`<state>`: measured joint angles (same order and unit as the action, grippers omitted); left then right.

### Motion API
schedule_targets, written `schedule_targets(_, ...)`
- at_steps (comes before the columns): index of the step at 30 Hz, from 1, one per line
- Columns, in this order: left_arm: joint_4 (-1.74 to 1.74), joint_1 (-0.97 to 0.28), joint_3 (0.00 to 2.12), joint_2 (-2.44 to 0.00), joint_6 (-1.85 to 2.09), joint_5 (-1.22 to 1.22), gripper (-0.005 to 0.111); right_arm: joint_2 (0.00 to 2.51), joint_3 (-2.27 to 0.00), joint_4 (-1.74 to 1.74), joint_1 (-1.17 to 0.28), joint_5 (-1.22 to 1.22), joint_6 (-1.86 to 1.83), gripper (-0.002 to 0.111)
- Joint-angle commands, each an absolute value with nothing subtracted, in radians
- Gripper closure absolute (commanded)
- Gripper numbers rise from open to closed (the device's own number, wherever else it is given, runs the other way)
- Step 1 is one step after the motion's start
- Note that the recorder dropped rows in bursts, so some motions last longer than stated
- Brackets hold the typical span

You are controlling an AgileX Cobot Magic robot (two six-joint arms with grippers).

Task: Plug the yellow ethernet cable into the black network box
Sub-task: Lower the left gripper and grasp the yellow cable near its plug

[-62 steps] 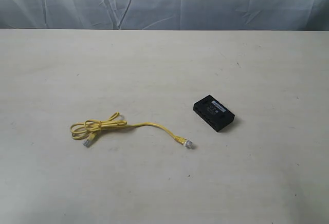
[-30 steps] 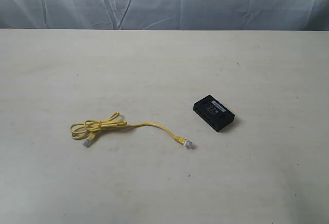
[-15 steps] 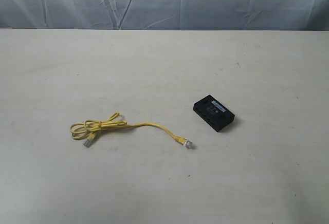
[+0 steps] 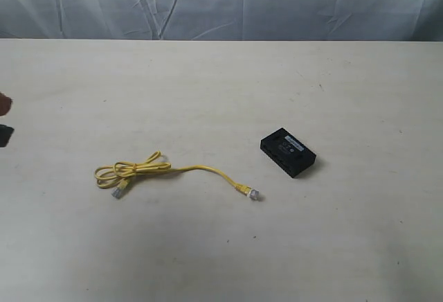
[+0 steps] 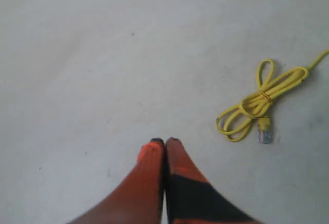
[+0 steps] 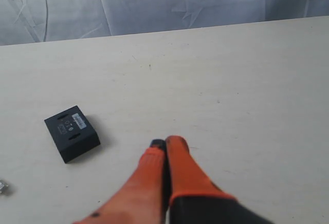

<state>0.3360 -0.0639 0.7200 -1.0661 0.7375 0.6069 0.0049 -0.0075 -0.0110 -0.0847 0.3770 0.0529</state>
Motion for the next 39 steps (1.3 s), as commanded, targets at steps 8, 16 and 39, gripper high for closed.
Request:
schedule_targets(8, 0.381, -0.273, 0.934, -1.454, 0.948, 0.623, 0.107, 0.0, -0.004, -0.009, -0.079, 0.37, 0.052, 0.109)
schedule_targets(16, 0.421, -0.373, 1.129, -1.695, 1.082, 0.712, 0.107, 0.0, -0.004, -0.011, -0.079, 0.368, 0.052, 0.109)
schedule_targets(39, 0.391, -0.552, 1.488, -2.104, 1.5, 0.891, 0.107, 0.0, -0.004, -0.011, -0.079, 0.37, 0.052, 0.109)
